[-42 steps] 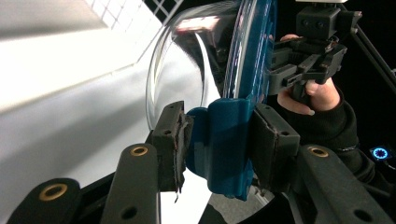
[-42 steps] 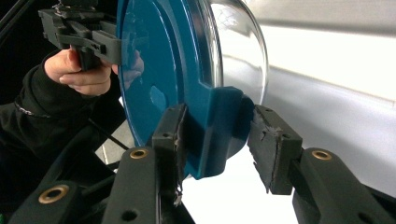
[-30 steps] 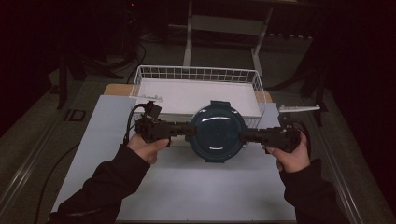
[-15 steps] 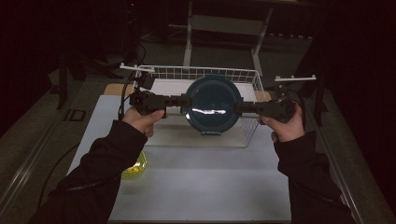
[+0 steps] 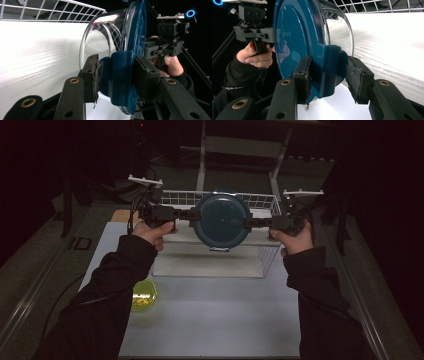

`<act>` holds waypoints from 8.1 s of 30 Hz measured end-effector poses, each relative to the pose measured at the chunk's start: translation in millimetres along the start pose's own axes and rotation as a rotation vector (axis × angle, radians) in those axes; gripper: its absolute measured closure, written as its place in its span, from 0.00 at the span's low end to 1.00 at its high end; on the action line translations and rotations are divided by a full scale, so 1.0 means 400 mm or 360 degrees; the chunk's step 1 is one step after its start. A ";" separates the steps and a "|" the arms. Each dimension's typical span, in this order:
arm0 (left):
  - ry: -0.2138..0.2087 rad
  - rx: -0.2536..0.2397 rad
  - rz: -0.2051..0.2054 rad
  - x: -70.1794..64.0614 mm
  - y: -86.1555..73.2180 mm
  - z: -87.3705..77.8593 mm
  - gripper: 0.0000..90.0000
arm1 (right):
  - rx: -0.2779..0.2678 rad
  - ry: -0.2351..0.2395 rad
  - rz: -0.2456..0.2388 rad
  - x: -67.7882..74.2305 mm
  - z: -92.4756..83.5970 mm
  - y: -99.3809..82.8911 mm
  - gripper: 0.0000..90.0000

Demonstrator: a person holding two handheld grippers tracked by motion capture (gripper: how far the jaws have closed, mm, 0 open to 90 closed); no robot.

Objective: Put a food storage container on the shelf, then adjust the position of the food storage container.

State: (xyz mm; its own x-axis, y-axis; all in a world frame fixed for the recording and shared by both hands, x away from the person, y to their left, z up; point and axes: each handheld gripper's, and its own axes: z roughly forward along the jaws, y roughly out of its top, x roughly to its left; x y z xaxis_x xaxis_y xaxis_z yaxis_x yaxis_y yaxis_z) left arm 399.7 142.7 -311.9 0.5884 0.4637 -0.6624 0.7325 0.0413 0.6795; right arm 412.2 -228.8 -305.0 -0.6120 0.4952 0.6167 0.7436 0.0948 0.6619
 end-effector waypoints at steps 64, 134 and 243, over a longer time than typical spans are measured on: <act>0.0192 -0.0164 -0.0024 0.050 0.006 0.000 0.33 | 0.0021 -0.0293 0.0123 -0.010 0.030 0.061 0.41; 0.0398 -0.0156 0.0708 -0.037 -0.433 -0.106 0.00 | 0.0084 -0.0324 -0.0194 0.067 0.177 -0.078 1.00; 0.0817 0.0419 0.0474 0.314 -0.606 -0.209 0.98 | -0.0241 -0.0219 -0.0569 -0.009 -0.069 -0.524 0.16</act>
State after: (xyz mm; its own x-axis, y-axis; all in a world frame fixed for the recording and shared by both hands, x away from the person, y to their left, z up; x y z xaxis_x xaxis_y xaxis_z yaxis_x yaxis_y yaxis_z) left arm 267.4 265.0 -533.2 0.5885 0.7887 -0.1780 0.6611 -0.3426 0.6675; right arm 251.0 -274.5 -434.4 -0.7754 0.5658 0.2803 0.4362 0.1590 0.8857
